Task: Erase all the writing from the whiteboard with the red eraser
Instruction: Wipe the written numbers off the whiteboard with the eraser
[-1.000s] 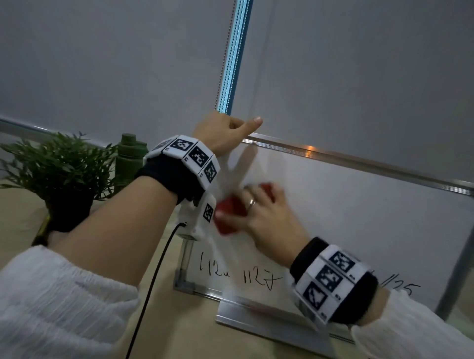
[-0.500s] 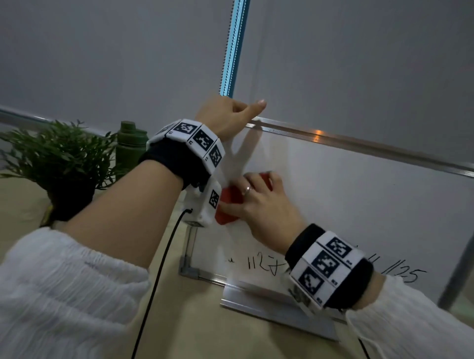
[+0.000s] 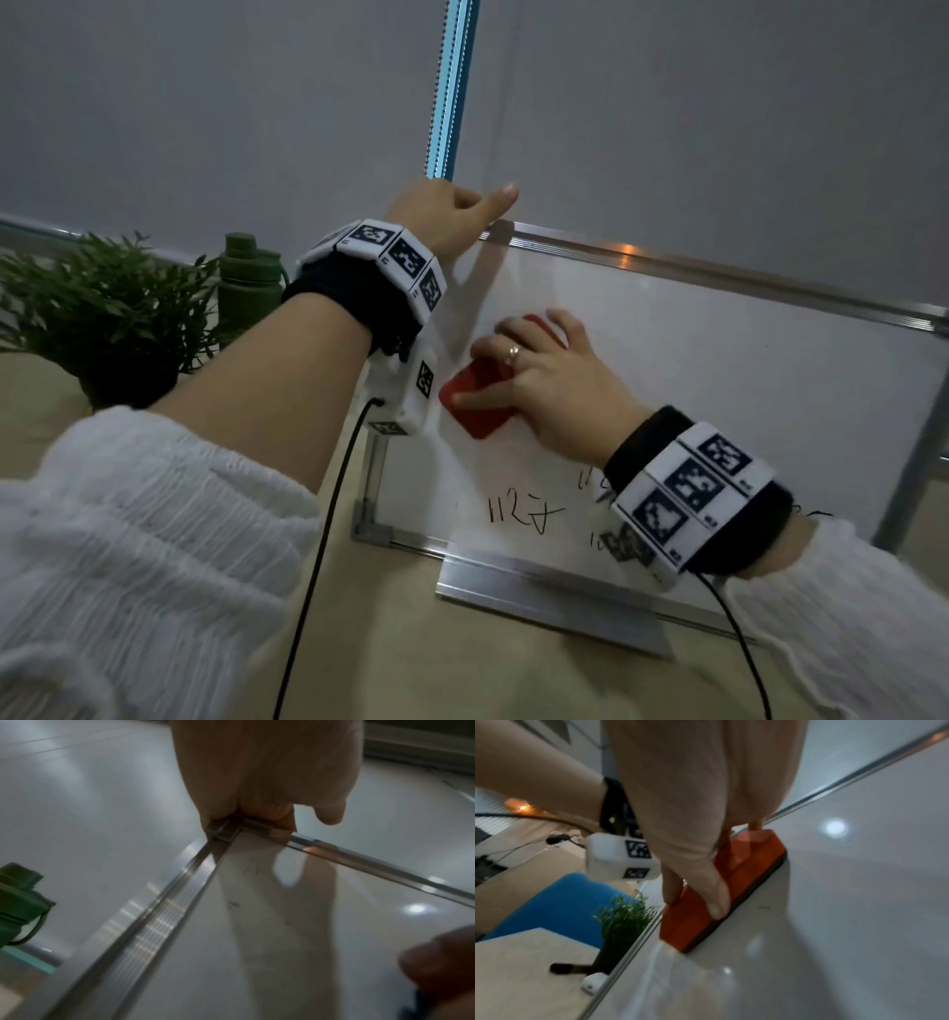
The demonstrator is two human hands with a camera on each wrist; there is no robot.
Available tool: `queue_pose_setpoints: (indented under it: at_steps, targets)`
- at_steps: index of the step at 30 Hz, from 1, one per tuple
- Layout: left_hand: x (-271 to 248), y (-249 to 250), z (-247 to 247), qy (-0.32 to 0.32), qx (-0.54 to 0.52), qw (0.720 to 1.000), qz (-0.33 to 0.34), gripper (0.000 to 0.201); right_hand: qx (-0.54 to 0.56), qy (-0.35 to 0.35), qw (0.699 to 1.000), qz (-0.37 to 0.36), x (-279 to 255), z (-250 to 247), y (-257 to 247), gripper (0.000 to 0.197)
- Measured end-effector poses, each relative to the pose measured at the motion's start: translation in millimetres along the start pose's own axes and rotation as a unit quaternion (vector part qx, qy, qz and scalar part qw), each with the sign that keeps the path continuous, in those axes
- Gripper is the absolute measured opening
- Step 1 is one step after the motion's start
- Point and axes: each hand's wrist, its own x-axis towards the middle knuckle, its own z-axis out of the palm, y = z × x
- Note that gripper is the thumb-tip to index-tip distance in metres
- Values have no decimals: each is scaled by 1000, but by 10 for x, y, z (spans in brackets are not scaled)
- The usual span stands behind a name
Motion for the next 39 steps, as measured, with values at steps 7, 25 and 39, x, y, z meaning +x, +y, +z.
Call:
queue_pose_setpoints:
  at_steps: [7, 25, 39]
  targets:
    - [23, -6, 13, -2, 5, 1000, -8, 46, -40, -138, 981, -132, -178, 394, -553, 38]
    - [-76, 80, -37, 10, -10, 1000, -4, 56, 13, -90, 969, -230, -465, 533, -314, 21]
    - [-107, 95, -21, 24, -14, 1000, -14, 59, 9, -45, 980, -191, -592, 507, -178, 17]
